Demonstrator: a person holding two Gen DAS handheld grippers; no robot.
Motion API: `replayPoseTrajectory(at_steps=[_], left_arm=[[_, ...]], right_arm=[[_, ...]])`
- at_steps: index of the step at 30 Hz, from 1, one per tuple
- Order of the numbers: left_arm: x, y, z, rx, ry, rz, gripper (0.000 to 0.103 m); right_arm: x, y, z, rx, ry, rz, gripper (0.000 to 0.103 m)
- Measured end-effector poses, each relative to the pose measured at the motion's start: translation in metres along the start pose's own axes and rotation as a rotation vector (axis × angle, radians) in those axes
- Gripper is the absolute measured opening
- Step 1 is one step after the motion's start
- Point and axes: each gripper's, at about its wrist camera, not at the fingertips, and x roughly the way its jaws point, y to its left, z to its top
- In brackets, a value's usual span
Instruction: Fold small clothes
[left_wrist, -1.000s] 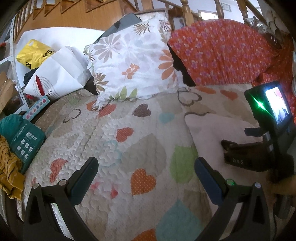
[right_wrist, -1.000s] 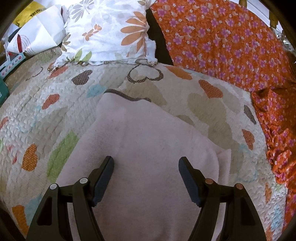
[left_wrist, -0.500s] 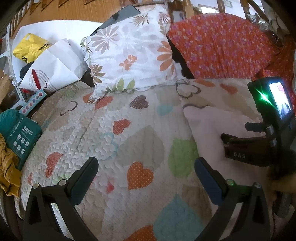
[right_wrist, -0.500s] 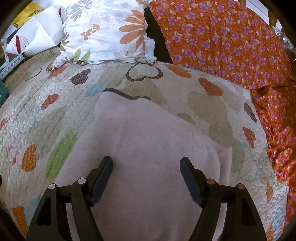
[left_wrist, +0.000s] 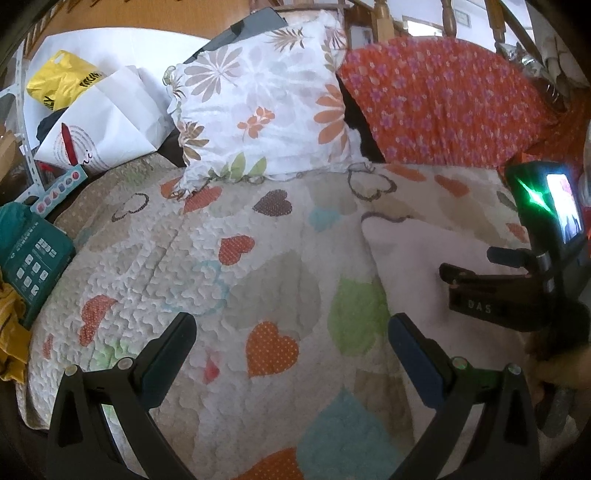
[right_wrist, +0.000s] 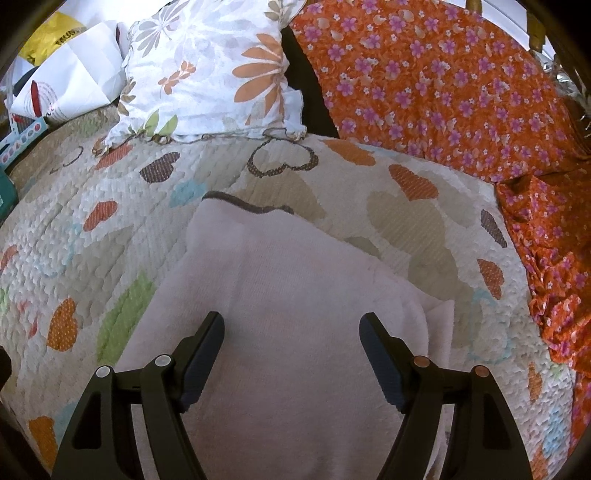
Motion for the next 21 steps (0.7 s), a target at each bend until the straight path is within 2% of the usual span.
replayPoseTrajectory(at_steps=[13, 17, 21], left_arm=[[-0.001, 0.000, 0.001, -0.014, 0.005, -0.014, 0.103], [0.002, 0.001, 0.001, -0.014, 0.014, 0.005, 0.103], [-0.001, 0.001, 0.003, -0.001, -0.015, 0.050, 0.103]], right_arm=[[-0.007, -0.010, 0.004, 0.045, -0.024, -0.003, 0.080], [-0.007, -0.011, 0.003, 0.049, -0.026, -0.003, 0.080], [-0.007, -0.011, 0.003, 0.047, -0.025, -0.004, 0.080]])
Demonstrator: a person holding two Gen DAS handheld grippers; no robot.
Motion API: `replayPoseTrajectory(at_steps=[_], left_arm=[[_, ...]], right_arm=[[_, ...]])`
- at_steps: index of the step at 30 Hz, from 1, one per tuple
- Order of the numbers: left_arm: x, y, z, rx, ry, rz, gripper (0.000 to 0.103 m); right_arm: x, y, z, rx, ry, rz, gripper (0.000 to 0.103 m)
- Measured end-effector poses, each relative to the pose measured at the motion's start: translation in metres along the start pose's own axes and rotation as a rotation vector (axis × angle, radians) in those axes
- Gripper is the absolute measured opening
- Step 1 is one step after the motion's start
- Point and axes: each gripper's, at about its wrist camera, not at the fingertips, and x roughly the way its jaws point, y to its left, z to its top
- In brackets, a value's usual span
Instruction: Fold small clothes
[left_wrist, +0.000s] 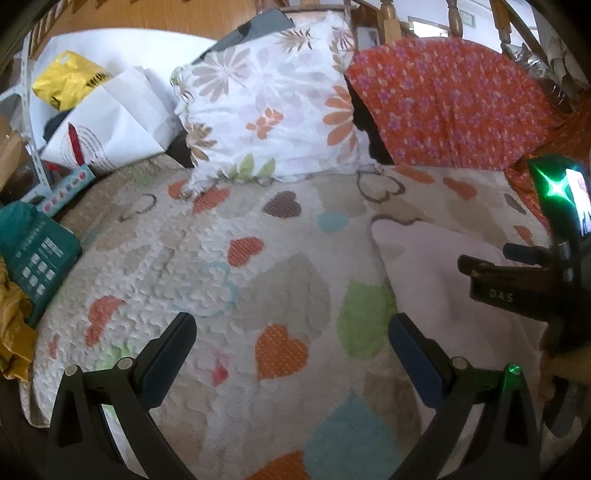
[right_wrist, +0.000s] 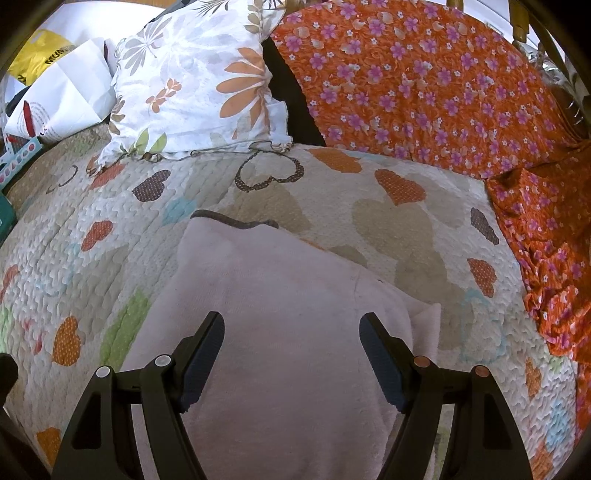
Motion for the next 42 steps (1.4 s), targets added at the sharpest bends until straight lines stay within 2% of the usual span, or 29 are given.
replayPoseTrajectory(at_steps=[6, 10, 19, 26, 35, 42], left_arm=[[-0.013, 0.011, 0.008, -0.001, -0.102, 0.093, 0.103], [-0.018, 0.022, 0.013, -0.026, -0.139, 0.122, 0.103], [-0.008, 0.038, 0.012, -0.073, -0.090, 0.125, 0.103], [-0.008, 0.038, 0.011, -0.070, -0.082, 0.125, 0.103], [-0.003, 0.037, 0.009, -0.058, -0.054, 0.118, 0.103], [0.000, 0.033, 0.008, -0.049, -0.038, 0.118, 0.103]], right_arm=[[0.000, 0.000, 0.000, 0.000, 0.000, 0.000, 0.080], [0.000, 0.000, 0.000, -0.001, 0.000, 0.000, 0.080], [0.000, 0.003, -0.002, -0.010, 0.000, 0.003, 0.080], [-0.005, 0.010, -0.003, -0.026, -0.029, 0.034, 0.080], [-0.003, 0.025, -0.006, -0.090, -0.027, 0.028, 0.080], [-0.003, 0.024, -0.007, -0.089, -0.023, 0.030, 0.080]])
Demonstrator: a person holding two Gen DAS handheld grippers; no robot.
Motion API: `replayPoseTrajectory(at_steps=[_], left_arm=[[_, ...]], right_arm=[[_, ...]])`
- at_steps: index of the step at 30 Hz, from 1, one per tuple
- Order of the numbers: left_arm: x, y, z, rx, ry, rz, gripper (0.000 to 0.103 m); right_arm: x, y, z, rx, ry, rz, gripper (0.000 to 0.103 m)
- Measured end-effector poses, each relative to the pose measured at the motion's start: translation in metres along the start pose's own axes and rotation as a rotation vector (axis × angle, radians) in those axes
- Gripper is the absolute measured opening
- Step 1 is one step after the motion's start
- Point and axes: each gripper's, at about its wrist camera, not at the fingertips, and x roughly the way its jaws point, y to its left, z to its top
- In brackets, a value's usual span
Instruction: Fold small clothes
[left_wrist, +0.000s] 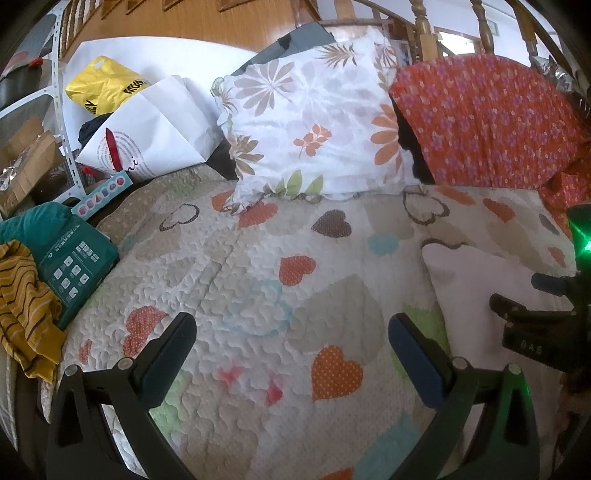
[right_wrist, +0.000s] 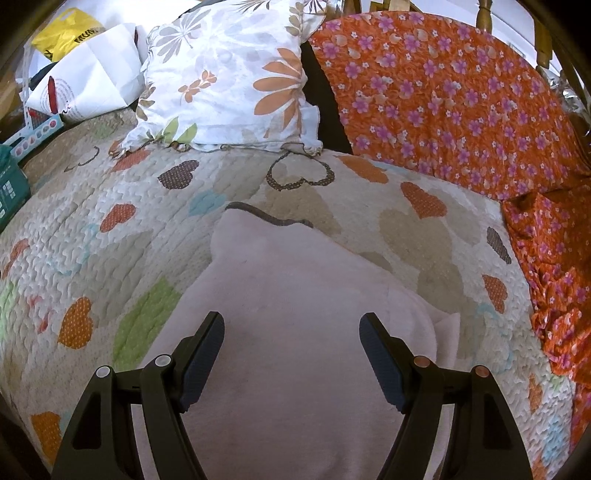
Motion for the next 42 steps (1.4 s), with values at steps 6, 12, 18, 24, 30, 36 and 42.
replayPoseTrajectory(at_steps=[6, 12, 18, 24, 30, 36, 42], left_arm=[[0.003, -0.002, -0.002, 0.012, 0.015, 0.002, 0.103], [0.004, -0.004, -0.002, 0.016, 0.023, 0.005, 0.103], [0.009, -0.004, -0.006, 0.027, 0.043, 0.010, 0.103], [0.011, -0.006, -0.007, 0.042, 0.057, 0.018, 0.103], [0.013, -0.009, -0.008, 0.057, 0.069, 0.022, 0.103], [0.013, -0.010, -0.009, 0.057, 0.071, 0.021, 0.103], [0.012, -0.011, -0.009, 0.057, 0.070, 0.024, 0.103]], right_arm=[[0.000, 0.000, 0.000, 0.000, 0.000, 0.001, 0.080], [0.000, 0.000, 0.000, 0.001, 0.001, 0.000, 0.080], [0.001, 0.000, -0.001, 0.000, 0.004, 0.002, 0.080], [0.002, 0.000, -0.002, -0.003, 0.005, 0.002, 0.080], [0.002, -0.001, -0.002, -0.004, 0.006, 0.003, 0.080], [0.002, -0.001, -0.002, -0.004, 0.006, 0.004, 0.080], [0.000, -0.002, 0.000, 0.000, 0.001, 0.003, 0.080]])
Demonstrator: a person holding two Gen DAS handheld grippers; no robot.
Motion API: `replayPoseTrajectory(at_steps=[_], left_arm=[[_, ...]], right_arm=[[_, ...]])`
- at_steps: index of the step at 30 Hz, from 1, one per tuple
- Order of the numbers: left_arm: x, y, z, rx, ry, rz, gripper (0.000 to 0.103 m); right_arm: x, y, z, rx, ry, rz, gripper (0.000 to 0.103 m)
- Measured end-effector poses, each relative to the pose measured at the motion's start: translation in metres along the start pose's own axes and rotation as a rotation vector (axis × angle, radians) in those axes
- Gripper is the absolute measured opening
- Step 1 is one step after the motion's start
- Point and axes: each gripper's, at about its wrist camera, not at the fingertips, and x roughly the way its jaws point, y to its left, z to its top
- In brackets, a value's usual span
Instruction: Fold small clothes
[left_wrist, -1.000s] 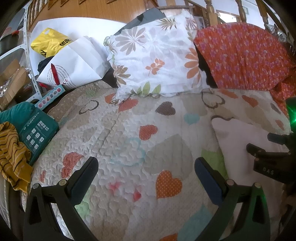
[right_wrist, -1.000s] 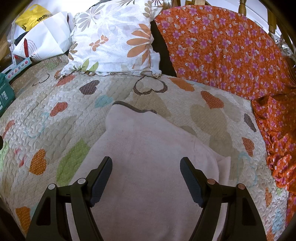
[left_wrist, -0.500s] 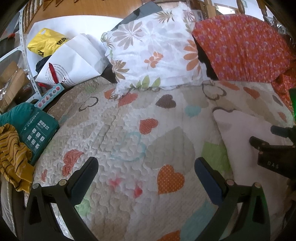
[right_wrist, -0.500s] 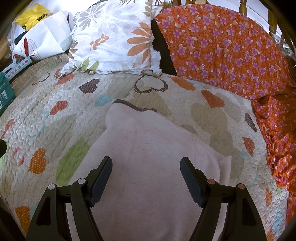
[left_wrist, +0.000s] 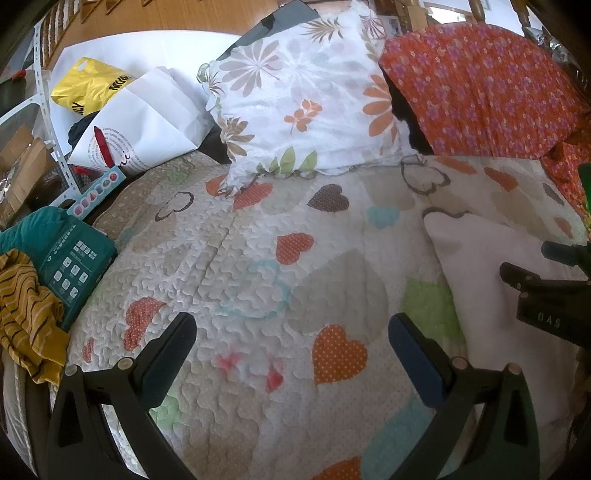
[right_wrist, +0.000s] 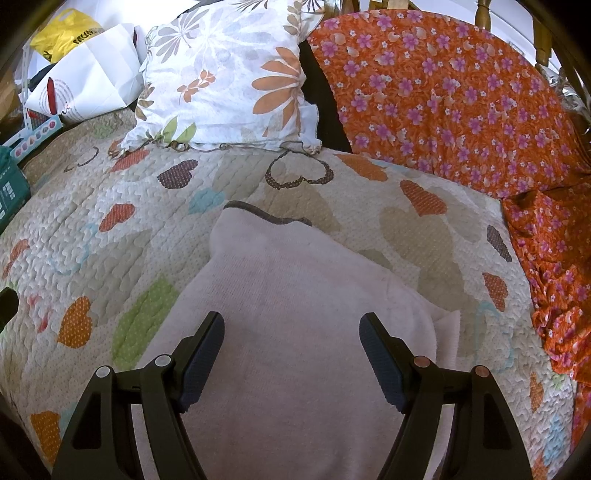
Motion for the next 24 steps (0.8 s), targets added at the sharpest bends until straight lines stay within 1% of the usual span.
replayPoseTrajectory(at_steps=[11, 15, 17, 21, 24], left_arm=[[0.001, -0.001, -0.002, 0.001, 0.004, -0.003, 0.103], [0.002, -0.002, -0.002, -0.004, 0.009, -0.011, 0.103], [0.005, -0.002, -0.004, -0.007, 0.018, -0.020, 0.103], [0.007, -0.002, -0.006, -0.007, 0.030, -0.032, 0.103], [0.007, -0.001, -0.006, -0.006, 0.031, -0.033, 0.103]], right_arm=[[-0.002, -0.003, 0.001, 0.018, -0.005, -0.001, 0.080], [-0.001, -0.001, 0.000, 0.024, -0.004, 0.014, 0.080], [0.003, 0.003, 0.000, 0.017, 0.008, 0.022, 0.080], [0.014, 0.013, -0.001, -0.015, 0.026, 0.006, 0.080], [0.023, 0.013, 0.000, 0.004, 0.044, 0.011, 0.080]])
